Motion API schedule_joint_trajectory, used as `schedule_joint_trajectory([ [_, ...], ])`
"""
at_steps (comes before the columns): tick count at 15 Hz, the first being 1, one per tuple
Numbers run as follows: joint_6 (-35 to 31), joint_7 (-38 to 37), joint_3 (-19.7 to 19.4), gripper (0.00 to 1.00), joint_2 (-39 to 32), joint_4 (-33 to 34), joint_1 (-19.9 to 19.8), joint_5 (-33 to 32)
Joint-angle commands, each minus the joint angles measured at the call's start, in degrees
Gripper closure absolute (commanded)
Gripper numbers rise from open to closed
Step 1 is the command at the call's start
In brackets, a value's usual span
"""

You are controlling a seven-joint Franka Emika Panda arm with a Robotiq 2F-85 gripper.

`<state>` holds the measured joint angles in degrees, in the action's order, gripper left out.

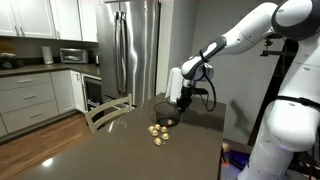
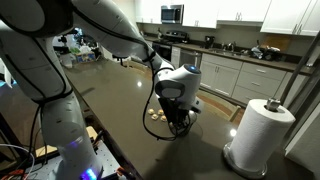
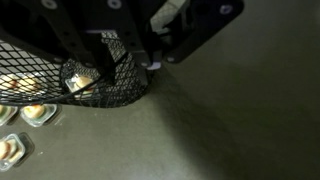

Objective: Move the black basket to the left side of the sweets

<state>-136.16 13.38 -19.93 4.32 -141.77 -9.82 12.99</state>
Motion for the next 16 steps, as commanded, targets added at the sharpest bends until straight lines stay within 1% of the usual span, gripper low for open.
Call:
schedule_joint_trajectory([
  [1,-0.13,0.42,1.57,0.94,0.25,0.77,-1.63,-0.43],
  [4,-0.18,-0.24,1.98,0.98,0.72,0.98,-1.58,-0.98],
  [6,-0.21,-0.32,2.43,0.96,1.38,1.09,-1.40,-1.14],
  [16,1.85,-1.38,5.83,0.96,6.76,1.79,-0.17,-1.55],
])
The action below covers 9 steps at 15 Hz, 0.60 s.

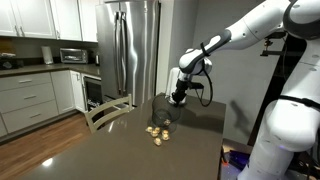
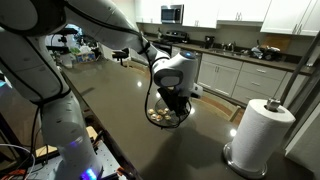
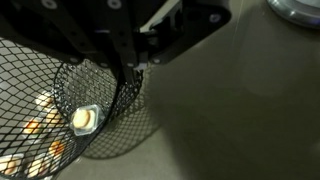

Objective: Move the black basket to the left side of the sweets

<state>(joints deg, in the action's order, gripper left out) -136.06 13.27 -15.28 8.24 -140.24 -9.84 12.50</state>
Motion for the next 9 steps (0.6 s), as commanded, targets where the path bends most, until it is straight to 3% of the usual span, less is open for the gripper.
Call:
schedule_joint_trajectory([
  [1,2.39,-1.91,1.71,0.96,3.94,0.39,0.13,-1.36],
  [9,8.93,-5.50,5.42,0.96,9.88,2.01,2.22,-1.80],
])
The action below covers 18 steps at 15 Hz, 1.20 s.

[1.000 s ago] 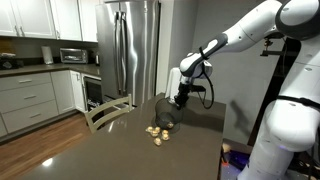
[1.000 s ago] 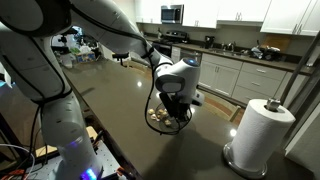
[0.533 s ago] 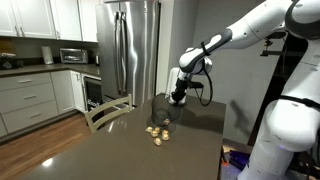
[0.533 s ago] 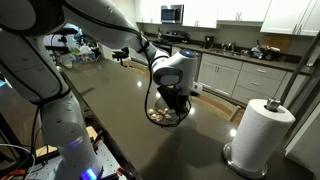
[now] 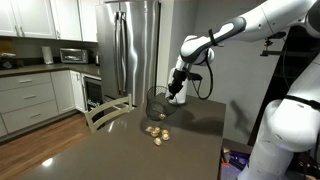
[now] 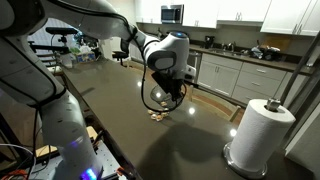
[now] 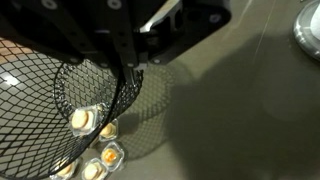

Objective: Move the black basket to the left side of the sweets

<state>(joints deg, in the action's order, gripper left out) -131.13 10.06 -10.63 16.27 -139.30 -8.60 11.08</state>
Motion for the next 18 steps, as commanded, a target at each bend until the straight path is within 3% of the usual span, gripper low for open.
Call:
schedule_joint_trajectory([
  [1,5.27,-2.43,1.03,0.96,1.90,1.42,1.40,0.04],
  [12,12.63,2.95,2.63,0.96,-6.90,5.77,9.45,10.84],
  [18,18.33,6.66,5.77,0.96,-14.39,10.09,10.33,14.06],
])
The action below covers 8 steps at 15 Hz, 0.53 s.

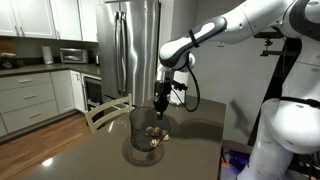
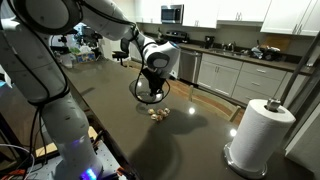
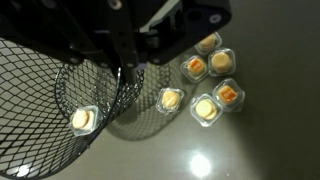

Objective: Move the black basket to the left side of the sweets

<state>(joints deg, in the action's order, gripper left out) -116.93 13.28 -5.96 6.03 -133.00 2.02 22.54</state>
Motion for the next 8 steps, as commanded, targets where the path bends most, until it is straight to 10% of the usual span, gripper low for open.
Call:
schedule_joint_trajectory([
  [1,5.00,3.91,1.61,0.96,-5.17,4.44,-0.45,3.04],
  [8,5.96,4.54,4.42,0.96,-9.49,7.26,-0.81,3.77],
])
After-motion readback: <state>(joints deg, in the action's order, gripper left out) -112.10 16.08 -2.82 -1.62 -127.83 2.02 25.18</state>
